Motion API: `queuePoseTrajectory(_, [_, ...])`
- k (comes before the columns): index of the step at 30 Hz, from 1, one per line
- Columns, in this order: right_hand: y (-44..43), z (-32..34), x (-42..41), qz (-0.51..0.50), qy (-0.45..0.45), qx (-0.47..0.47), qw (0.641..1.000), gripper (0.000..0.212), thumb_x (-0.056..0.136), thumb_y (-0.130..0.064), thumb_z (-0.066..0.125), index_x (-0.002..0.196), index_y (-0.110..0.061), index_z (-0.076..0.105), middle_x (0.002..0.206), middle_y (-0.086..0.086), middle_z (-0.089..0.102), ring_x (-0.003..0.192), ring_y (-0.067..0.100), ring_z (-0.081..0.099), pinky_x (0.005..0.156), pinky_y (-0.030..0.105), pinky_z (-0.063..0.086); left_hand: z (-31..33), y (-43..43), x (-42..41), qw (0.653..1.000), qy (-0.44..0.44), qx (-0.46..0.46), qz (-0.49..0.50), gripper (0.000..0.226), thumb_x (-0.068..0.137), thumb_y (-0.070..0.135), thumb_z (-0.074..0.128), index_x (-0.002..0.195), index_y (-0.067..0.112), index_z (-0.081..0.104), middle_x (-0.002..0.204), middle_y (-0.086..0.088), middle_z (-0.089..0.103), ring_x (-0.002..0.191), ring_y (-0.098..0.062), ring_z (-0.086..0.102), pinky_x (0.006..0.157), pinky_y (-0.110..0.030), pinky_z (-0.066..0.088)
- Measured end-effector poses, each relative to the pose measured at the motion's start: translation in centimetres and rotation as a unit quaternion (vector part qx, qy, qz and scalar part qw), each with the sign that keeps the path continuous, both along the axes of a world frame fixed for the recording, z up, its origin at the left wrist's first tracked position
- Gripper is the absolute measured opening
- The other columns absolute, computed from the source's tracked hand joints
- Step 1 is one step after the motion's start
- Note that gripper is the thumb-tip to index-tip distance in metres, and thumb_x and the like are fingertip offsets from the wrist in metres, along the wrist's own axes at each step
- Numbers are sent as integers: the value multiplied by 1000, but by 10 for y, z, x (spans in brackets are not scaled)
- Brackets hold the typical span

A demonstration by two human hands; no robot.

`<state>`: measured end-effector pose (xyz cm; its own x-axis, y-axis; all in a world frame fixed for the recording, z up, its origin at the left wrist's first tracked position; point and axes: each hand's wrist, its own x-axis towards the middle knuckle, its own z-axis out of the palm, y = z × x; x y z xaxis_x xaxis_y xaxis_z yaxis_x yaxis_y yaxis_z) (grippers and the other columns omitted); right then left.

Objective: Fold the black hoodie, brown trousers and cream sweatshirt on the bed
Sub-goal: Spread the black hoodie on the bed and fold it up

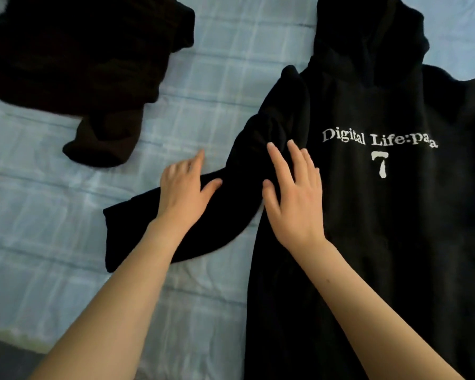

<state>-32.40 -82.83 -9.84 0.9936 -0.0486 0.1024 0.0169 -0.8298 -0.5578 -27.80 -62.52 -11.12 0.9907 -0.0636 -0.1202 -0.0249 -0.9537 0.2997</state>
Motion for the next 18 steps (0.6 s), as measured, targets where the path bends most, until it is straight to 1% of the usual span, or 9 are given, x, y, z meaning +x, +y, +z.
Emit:
queuePoseTrajectory(2, [7,-14,14,16,69,-62,996,62,103,-32,43,160,-34,19,168,3,18,155,28,9,123,56,14,-5,12,5,1000,13,-23,1,40,91,44,62,121,17,62,119,-6,56,114,-31,49,95,-43,42])
queuePoseTrajectory(3, [10,-19,16,21,86,-92,992,63,103,-33,41,160,-35,15,168,4,17,156,28,8,123,56,12,-4,19,5,999,2,-43,-4,28,91,41,63,107,18,64,108,-2,58,106,-27,52,87,-41,44])
queuePoseTrajectory(5, [12,-21,15,12,72,-111,991,63,101,-33,43,160,-32,19,166,10,23,154,34,12,123,57,11,2,34,7,998,-2,-69,-7,18,93,40,58,90,23,55,85,4,60,85,-23,57,68,-40,46])
queuePoseTrajectory(6, [13,-19,14,7,49,-110,993,62,100,-33,45,159,-29,26,163,15,28,153,37,16,123,57,12,7,43,9,997,-2,-72,1,19,94,45,54,88,28,50,74,5,59,74,-22,58,61,-38,45])
queuePoseTrajectory(8, [16,-14,12,6,4,-121,993,61,97,-34,46,156,-26,34,160,22,31,151,41,19,123,57,12,17,66,13,995,-4,-92,24,23,92,52,52,86,31,46,60,2,56,61,-21,58,57,-39,47])
queuePoseTrajectory(12, [50,-3,8,22,-2,-129,991,59,98,-39,44,155,-28,37,161,24,27,152,44,15,124,56,8,36,109,11,974,21,-220,53,22,90,43,62,86,23,54,59,-7,60,61,-29,60,60,-47,50])
queuePoseTrajectory(14, [82,2,6,28,39,-122,991,57,99,-42,40,155,-28,38,161,21,27,152,45,12,123,59,10,43,132,8,963,22,-259,70,18,90,40,63,86,23,57,58,-2,63,58,-20,60,56,-36,47])
queuePoseTrajectory(16, [114,3,1,23,83,-129,988,57,100,-45,34,154,-28,40,160,18,34,151,46,12,121,64,12,49,164,3,959,9,-270,87,17,92,41,63,87,25,58,52,3,60,46,-13,53,43,-24,36])
queuePoseTrajectory(18, [144,3,-7,-3,110,-136,985,56,100,-46,33,151,-25,45,153,16,45,150,47,16,118,68,14,53,203,-4,958,-3,-264,107,19,91,43,64,88,26,58,48,4,57,39,-11,47,38,-20,30])
